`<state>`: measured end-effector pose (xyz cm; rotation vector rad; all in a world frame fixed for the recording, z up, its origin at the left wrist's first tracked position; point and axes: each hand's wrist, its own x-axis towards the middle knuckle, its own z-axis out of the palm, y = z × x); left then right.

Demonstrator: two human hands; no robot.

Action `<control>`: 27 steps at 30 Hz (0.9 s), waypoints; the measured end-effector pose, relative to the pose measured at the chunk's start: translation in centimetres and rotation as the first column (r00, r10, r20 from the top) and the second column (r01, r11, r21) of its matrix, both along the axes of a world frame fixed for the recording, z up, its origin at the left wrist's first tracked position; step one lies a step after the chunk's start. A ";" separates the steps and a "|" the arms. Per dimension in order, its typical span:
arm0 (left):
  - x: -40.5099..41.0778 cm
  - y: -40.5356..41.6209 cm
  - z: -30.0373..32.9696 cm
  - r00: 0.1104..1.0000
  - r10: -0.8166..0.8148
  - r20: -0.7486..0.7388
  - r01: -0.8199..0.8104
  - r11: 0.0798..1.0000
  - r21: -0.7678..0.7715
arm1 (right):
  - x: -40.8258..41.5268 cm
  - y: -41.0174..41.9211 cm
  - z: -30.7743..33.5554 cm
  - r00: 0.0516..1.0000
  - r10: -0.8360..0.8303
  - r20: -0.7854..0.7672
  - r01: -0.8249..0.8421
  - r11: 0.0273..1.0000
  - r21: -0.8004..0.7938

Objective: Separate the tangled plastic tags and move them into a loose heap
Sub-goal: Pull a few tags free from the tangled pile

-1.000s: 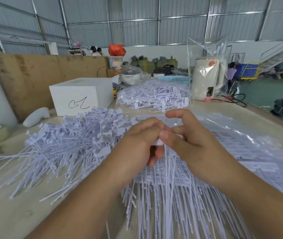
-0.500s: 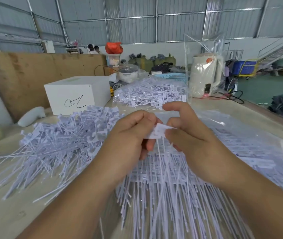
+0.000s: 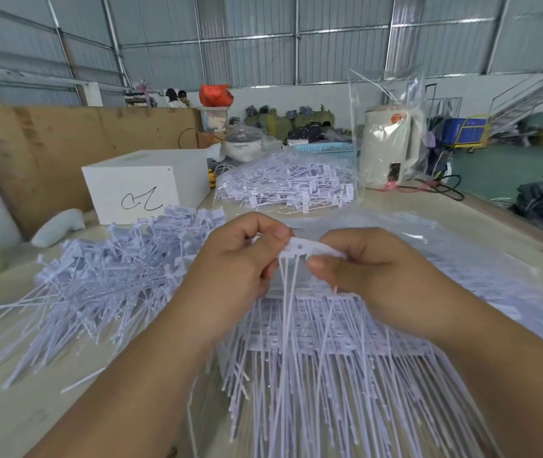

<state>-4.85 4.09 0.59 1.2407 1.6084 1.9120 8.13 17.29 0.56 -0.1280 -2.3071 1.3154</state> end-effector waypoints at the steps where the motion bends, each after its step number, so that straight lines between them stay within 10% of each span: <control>1: 0.2 0.1 -0.1 1.000 0.018 0.012 -0.019 0.999 0.026 | -0.1 -0.1 -0.2 0.999 -0.012 -0.036 0.012 1.000 -0.003; 8: 1.1 0.6 -0.5 0.962 0.002 0.272 -0.044 0.988 0.149 | -0.5 0.4 0.3 0.878 -0.409 -0.250 0.344 0.900 -0.268; 15: 1.2 0.4 -0.7 1.000 -0.020 -0.009 0.019 0.994 -0.104 | -0.1 0.1 -0.3 0.999 0.016 -0.044 -0.011 0.993 0.121; 27: 0.7 0.0 -0.5 0.993 -0.070 -0.100 0.052 0.984 -0.172 | 0.2 -1.0 0.0 0.993 0.070 0.090 -0.087 0.975 0.202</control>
